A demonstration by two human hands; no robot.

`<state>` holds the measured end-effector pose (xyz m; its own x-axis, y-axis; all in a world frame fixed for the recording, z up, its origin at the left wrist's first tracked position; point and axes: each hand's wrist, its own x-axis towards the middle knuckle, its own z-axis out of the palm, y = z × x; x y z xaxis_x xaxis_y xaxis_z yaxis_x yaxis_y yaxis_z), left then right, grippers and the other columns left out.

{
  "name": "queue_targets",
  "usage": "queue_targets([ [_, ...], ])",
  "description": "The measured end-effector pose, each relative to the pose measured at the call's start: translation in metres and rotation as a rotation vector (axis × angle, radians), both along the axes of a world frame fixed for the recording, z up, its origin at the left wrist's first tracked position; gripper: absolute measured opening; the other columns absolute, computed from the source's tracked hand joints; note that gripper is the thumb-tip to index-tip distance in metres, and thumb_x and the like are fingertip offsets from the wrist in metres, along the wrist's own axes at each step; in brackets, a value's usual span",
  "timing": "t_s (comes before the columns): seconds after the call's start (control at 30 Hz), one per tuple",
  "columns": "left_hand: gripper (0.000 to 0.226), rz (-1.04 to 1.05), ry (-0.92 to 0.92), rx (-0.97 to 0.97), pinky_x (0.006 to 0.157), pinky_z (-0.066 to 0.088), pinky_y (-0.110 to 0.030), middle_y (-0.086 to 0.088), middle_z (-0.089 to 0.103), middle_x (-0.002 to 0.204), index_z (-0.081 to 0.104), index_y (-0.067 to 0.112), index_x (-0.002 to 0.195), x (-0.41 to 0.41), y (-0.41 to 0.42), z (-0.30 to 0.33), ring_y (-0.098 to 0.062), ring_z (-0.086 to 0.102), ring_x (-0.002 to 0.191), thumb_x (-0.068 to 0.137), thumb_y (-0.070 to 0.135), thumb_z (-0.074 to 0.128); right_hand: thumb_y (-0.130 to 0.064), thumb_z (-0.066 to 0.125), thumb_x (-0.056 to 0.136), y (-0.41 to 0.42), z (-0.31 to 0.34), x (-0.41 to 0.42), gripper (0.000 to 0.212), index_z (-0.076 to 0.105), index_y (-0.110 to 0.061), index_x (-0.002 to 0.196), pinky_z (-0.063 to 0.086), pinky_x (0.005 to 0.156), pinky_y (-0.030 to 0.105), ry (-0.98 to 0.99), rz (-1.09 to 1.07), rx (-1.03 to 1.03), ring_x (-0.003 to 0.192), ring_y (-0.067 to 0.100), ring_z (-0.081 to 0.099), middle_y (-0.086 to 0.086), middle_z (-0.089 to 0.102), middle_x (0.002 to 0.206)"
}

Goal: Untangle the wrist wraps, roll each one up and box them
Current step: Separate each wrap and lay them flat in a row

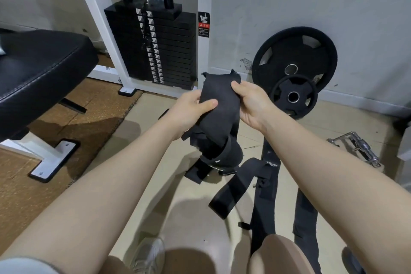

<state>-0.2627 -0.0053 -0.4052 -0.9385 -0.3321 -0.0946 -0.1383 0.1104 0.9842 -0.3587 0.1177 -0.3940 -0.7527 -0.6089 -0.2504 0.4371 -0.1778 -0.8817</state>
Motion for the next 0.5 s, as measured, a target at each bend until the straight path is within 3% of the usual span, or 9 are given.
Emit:
queue_targets([
  [0.07,0.012,0.136,0.086,0.091,0.064,0.052,-0.017,0.005,0.069,0.093,0.061,0.015,0.105,-0.004,0.007,0.007,-0.004,0.067,0.079,0.098,0.014,0.052,-0.032,0.042,0.101,0.002,-0.009,-0.001,0.035,0.054,-0.005,0.121,0.052,0.091,0.037,0.174,-0.055,0.234,0.099,0.019,0.061,0.012,0.063,0.116],
  [0.13,0.013,0.295,0.119,0.196,0.07,0.054,-0.025,0.003,0.068,0.097,0.059,0.016,0.107,-0.009,0.011,0.009,-0.011,0.065,0.088,0.1,0.019,0.049,-0.045,0.045,0.097,0.01,-0.019,0.004,0.036,0.05,-0.015,0.117,0.042,0.092,0.027,0.444,-0.119,0.459,0.104,0.011,0.05,0.0,0.052,0.118],
  [0.2,0.013,0.411,0.148,0.337,0.08,0.054,-0.031,0.002,0.067,0.102,0.055,0.017,0.108,-0.012,0.009,0.01,-0.016,0.064,0.096,0.101,0.021,0.046,-0.042,0.059,0.089,0.02,-0.027,0.012,0.034,0.043,-0.022,0.111,0.037,0.078,0.017,0.672,-0.132,0.49,0.091,0.008,0.042,-0.002,0.041,0.109],
  [0.27,0.01,0.499,0.16,0.464,0.086,0.054,-0.035,0.001,0.065,0.104,0.053,0.018,0.106,-0.013,0.003,0.011,-0.017,0.063,0.101,0.101,0.023,0.045,-0.036,0.072,0.08,0.029,-0.036,0.015,0.046,0.044,-0.022,0.114,0.039,0.073,0.018,0.813,0.038,0.526,0.082,0.008,0.044,-0.003,0.042,0.105],
  [0.33,0.008,0.548,0.156,0.569,0.088,0.054,-0.037,0.001,0.065,0.102,0.052,0.021,0.098,-0.012,0.001,0.013,-0.02,0.063,0.102,0.101,0.022,0.045,-0.027,0.073,0.081,0.032,-0.045,0.016,0.047,0.047,-0.019,0.119,0.042,0.075,0.023,0.938,0.206,0.672,0.081,0.013,0.05,-0.001,0.048,0.108],
  [0.4,0.007,0.548,0.141,0.664,0.085,0.056,-0.037,-0.002,0.065,0.104,0.053,0.019,0.099,-0.011,0.001,0.012,-0.021,0.065,0.1,0.101,0.021,0.046,-0.02,0.066,0.086,0.032,-0.052,0.014,0.044,0.046,-0.017,0.126,0.044,0.078,0.024,0.998,0.221,0.774,0.09,0.015,0.053,0.001,0.052,0.117],
  [0.5,0.02,0.527,0.123,0.747,0.08,0.057,-0.036,-0.007,0.066,0.112,0.051,0.013,0.12,-0.007,0.003,0.01,-0.023,0.066,0.1,0.101,0.02,0.046,-0.028,0.064,0.088,0.03,-0.054,0.019,0.051,0.042,-0.017,0.133,0.042,0.09,0.027,0.912,0.208,0.707,0.107,0.011,0.048,-0.004,0.048,0.126],
])
